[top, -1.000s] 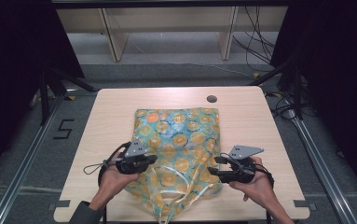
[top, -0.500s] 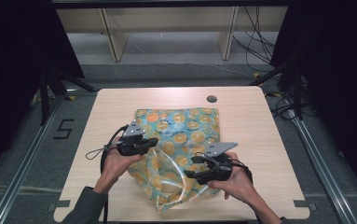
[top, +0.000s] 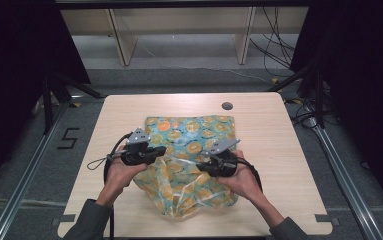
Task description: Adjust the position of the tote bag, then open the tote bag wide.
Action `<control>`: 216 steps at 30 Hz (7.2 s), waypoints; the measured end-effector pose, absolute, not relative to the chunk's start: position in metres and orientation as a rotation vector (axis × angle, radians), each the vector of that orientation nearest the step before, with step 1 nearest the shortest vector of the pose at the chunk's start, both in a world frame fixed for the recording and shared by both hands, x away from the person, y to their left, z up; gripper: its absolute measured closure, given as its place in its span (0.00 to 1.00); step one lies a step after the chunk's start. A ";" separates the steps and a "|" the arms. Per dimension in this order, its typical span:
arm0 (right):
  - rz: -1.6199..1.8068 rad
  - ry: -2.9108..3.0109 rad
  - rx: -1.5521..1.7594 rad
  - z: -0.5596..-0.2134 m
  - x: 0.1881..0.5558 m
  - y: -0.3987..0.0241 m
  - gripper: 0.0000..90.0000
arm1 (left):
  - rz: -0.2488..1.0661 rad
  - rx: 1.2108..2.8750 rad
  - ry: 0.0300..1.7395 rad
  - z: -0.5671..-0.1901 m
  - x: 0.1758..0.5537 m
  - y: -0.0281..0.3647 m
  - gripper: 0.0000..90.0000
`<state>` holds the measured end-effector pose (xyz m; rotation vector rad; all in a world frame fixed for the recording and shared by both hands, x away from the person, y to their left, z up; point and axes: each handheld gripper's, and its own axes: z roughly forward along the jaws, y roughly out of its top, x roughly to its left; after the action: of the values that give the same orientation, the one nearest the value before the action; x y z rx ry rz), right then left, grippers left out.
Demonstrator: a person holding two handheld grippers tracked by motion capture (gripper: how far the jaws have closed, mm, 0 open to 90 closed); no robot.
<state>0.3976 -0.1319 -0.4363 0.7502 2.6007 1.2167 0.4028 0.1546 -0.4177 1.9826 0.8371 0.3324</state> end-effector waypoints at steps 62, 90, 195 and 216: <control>1.371 2.523 0.728 -0.371 0.382 -0.169 0.54 | 0.096 1.777 1.015 -0.375 0.442 0.137 0.97; 1.088 2.645 0.529 -0.428 0.393 -0.130 1.00 | 0.128 1.838 1.097 -0.381 0.476 0.145 0.95; 0.702 2.466 1.003 -0.459 0.472 -0.194 0.97 | 0.240 2.150 1.083 -0.437 0.578 0.095 1.00; 1.248 2.334 0.736 -0.360 0.412 -0.162 0.84 | 0.250 2.179 1.109 -0.429 0.575 0.099 0.99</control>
<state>0.4119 -0.1622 -0.3601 0.7357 2.3341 1.2482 0.5746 0.0991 -0.4287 2.1787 1.1090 0.2503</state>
